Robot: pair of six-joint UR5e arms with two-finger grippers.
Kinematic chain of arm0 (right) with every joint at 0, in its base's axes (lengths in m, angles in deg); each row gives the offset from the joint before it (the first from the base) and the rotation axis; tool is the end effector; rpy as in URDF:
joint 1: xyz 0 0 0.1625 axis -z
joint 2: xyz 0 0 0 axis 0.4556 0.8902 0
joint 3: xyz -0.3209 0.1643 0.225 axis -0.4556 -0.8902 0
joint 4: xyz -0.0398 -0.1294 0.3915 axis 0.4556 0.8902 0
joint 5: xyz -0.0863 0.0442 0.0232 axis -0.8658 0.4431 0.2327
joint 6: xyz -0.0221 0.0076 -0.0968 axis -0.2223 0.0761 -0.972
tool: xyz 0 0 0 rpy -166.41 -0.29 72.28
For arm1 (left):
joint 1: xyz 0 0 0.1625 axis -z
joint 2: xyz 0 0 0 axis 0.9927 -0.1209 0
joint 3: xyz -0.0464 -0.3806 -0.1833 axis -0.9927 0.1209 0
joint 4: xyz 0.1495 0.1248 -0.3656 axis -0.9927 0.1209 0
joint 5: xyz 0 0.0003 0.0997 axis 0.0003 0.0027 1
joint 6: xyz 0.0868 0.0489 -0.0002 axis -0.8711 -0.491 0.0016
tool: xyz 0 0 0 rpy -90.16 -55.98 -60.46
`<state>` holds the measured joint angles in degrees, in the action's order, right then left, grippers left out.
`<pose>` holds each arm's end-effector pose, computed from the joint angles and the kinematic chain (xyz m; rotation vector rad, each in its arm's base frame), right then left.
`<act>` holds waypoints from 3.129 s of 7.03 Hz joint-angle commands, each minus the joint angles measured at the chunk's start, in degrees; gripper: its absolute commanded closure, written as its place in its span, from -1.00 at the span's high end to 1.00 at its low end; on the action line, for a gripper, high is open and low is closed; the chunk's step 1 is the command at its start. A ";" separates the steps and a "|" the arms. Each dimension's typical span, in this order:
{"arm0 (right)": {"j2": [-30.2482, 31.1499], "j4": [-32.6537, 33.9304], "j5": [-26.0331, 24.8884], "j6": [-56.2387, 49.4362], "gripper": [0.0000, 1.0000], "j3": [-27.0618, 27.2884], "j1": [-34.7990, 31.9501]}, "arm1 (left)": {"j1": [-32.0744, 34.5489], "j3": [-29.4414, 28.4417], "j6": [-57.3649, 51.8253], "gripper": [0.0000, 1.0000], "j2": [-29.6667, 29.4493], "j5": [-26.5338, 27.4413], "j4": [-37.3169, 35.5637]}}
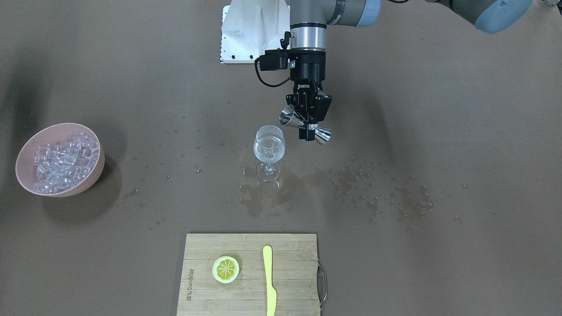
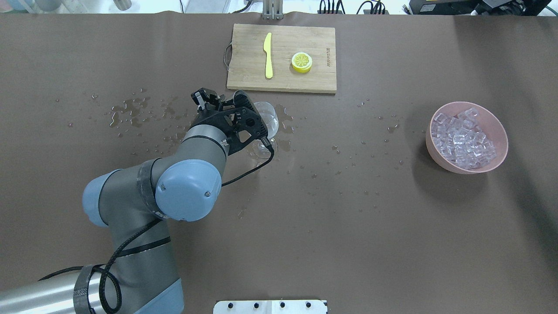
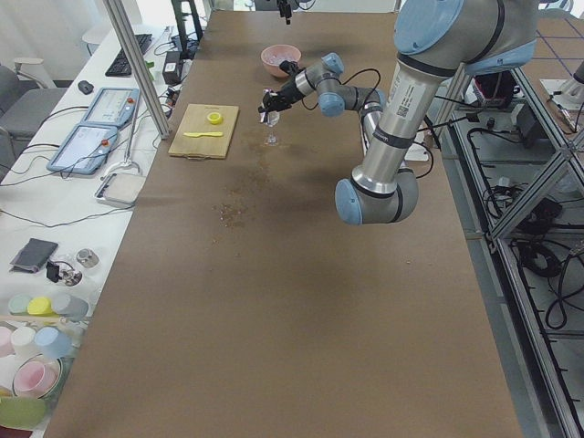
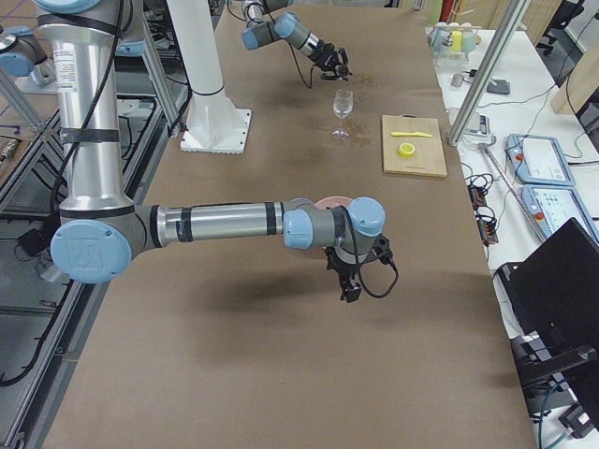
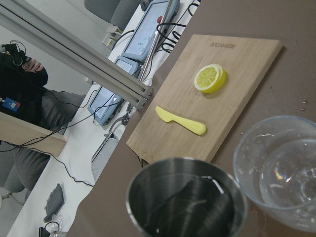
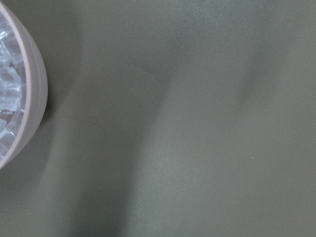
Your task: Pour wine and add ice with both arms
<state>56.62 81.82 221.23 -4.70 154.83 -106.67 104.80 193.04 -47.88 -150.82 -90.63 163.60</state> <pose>-0.0273 -0.5080 0.6222 0.0721 -0.7571 -0.4233 0.4911 -0.4019 0.1569 1.1318 0.1540 0.6252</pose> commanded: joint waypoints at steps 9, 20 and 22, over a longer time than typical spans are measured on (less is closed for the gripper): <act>-0.09 0.00 0.35 0.00 1.00 -0.29 0.64 | -0.21 -3.30 -18.62 -1.00 -8.41 1.97 -14.99; -1.93 0.00 0.35 0.00 1.00 -1.87 0.82 | 2.07 -0.42 -10.57 -1.00 -0.02 3.21 0.65; -2.20 0.00 0.35 0.00 1.00 -2.14 0.82 | 3.12 -0.84 8.15 -1.00 7.20 3.21 12.36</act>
<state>54.58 81.82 221.59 -4.70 152.84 -105.86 107.18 192.31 -51.40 -147.76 -87.40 168.62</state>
